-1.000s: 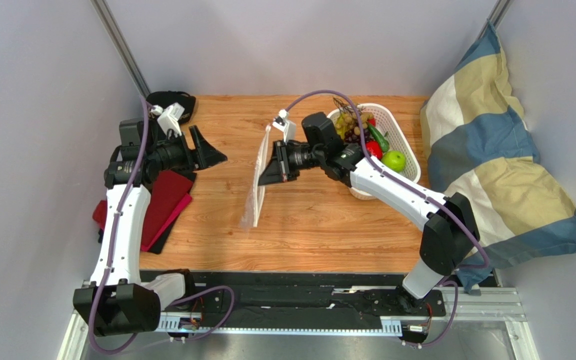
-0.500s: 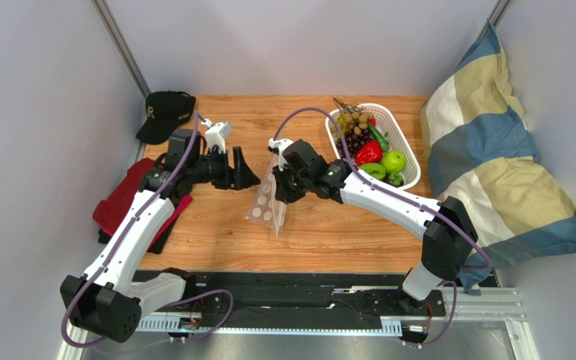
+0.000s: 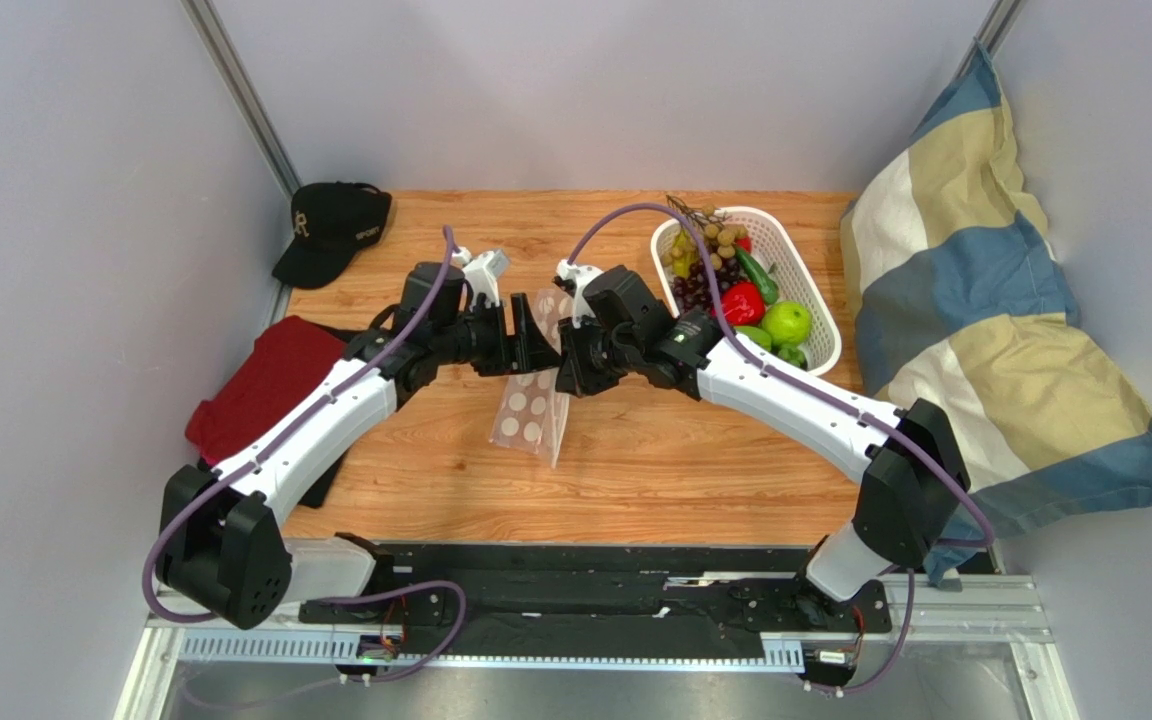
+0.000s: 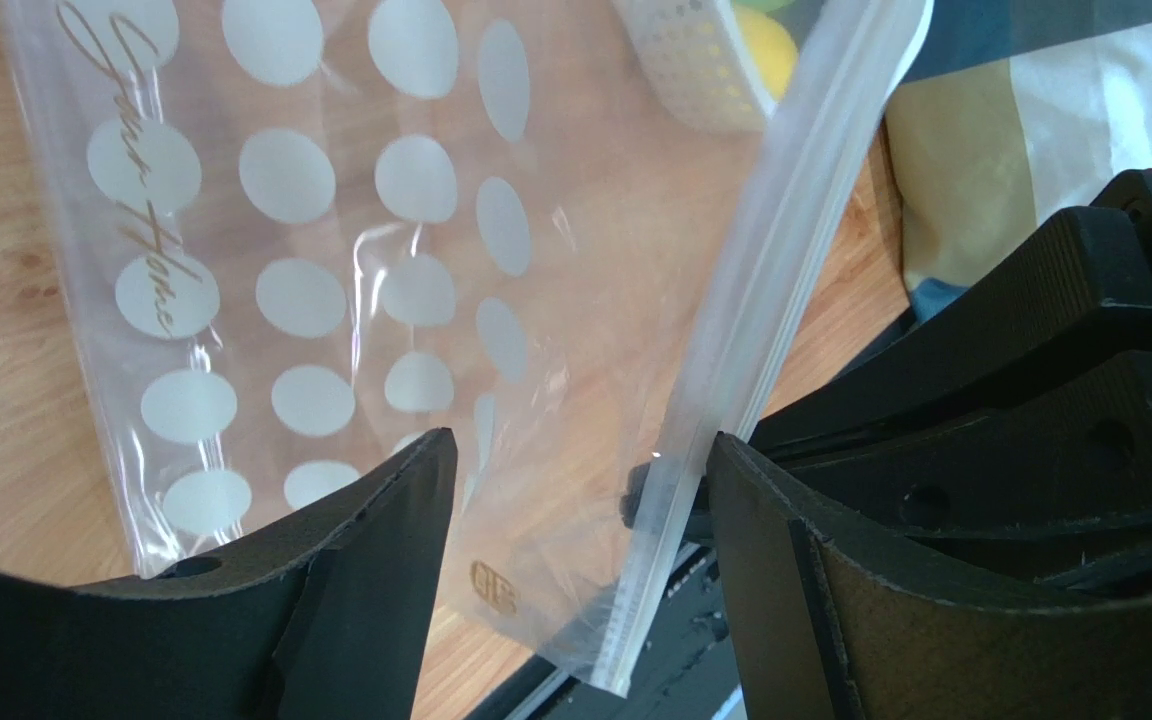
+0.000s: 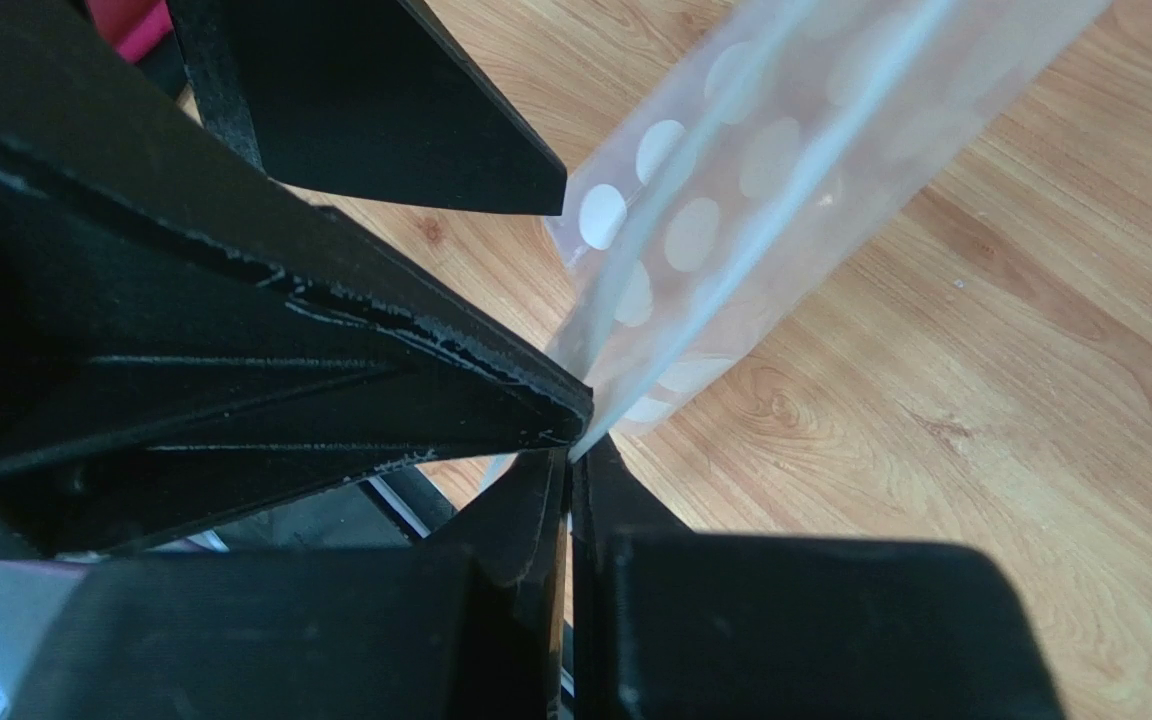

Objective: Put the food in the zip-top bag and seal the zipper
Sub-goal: Open the zipper of the food storage bag.

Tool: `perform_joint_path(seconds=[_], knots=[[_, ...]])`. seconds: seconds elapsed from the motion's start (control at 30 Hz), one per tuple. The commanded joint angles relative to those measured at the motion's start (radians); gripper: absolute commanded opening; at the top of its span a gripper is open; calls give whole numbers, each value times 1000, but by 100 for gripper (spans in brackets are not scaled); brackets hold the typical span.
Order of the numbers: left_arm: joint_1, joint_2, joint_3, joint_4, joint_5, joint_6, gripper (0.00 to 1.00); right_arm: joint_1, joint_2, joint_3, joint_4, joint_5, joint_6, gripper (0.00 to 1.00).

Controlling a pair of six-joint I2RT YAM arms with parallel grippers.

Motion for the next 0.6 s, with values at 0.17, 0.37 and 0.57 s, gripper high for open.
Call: perform_joint_path(seconds=[0.17,0.37,0.57], knots=[[-26,69,4,39,-100,-9,51,-12,-70,0,58,-111,32,0],[-16,87,25,35,-64,1,25,-21,-115,-46,45,-113,13,0],[53,14,68,-127,-113,105,0,-132,-106,-51,-59,-66,-36,0]])
